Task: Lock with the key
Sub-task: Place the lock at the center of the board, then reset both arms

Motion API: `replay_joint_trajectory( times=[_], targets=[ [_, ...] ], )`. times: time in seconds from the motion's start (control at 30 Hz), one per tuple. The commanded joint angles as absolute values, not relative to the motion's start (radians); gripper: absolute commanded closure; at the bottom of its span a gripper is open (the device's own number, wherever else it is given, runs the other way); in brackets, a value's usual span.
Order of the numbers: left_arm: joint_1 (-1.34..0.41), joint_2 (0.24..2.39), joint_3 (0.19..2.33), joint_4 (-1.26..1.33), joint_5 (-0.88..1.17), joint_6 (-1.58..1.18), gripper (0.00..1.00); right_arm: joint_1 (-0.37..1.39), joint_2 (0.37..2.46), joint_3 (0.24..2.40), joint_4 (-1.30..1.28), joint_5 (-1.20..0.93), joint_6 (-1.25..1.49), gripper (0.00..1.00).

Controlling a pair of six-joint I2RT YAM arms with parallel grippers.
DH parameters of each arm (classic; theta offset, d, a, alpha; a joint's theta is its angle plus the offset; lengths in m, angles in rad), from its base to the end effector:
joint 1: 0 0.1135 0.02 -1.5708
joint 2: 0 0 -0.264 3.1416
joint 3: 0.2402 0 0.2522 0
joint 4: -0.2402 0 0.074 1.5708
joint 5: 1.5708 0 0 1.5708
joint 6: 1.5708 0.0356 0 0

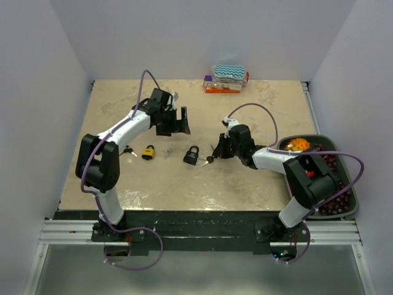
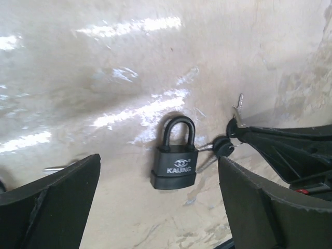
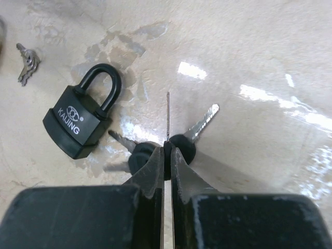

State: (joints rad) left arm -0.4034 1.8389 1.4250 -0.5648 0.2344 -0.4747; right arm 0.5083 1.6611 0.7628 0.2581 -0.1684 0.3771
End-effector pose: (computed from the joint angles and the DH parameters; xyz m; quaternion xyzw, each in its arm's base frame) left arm 0.3637 -0.1642 0.2343 0.0002 0.9505 -0.2244 0.2147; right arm 0.2861 0.1662 0.1570 -0.0960 0.8861 0.2594 0.3718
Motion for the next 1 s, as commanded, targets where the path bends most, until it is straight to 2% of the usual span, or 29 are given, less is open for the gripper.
replay_joint_trajectory(
  times=[0.0, 0.1, 0.17, 0.2, 0.27, 0.3, 0.43, 0.5, 0.57, 0.6, 0.77, 0.97],
  targets=[
    [-0.361, 1.773, 1.442, -0.543, 0.239, -0.425, 0.01, 0.496, 1.592, 0.765, 0.224, -0.106, 0.33, 1.0],
    [-0.341, 1.744, 1.436, -0.535, 0.244, -0.405, 0.01, 0.492, 1.582, 0.756, 0.215, -0.121, 0.318, 0.99],
    [-0.334, 1.729, 1.44, -0.546, 0.255, -0.381, 0.01, 0.491, 1.582, 0.761, 0.204, -0.13, 0.313, 0.93],
    [-0.333, 1.727, 1.445, -0.554, 0.253, -0.355, 0.01, 0.492, 1.58, 0.77, 0.196, -0.132, 0.311, 0.76],
    [-0.319, 1.715, 1.463, -0.58, 0.274, -0.333, 0.01, 0.491, 1.571, 0.781, 0.173, -0.133, 0.295, 0.59],
    [-0.311, 1.707, 1.468, -0.586, 0.287, -0.306, 0.01, 0.489, 1.562, 0.791, 0.164, -0.133, 0.285, 0.42],
    [-0.255, 1.66, 1.488, -0.601, 0.339, -0.216, 0.01, 0.48, 1.484, 0.831, 0.103, -0.149, 0.23, 0.21],
    [-0.203, 1.638, 1.511, -0.621, 0.385, -0.175, 0.01, 0.471, 1.457, 0.871, 0.075, -0.17, 0.192, 0.16],
    [-0.163, 1.628, 1.528, -0.638, 0.435, -0.163, 0.01, 0.462, 1.418, 0.902, 0.035, -0.193, 0.166, 0.04],
    [-0.128, 1.626, 1.548, -0.646, 0.448, -0.146, 0.01, 0.454, 1.402, 0.937, 0.02, -0.201, 0.157, 0.01],
    [-0.045, 1.611, 1.612, -0.704, 0.416, -0.091, 0.01, 0.404, 1.318, 1.049, -0.124, -0.198, 0.103, 0.01],
    [-0.048, 1.474, 1.477, -0.656, 0.324, 0.095, 0.01, 0.223, 1.188, 1.092, -0.259, -0.224, 0.095, 0.01]
  ],
)
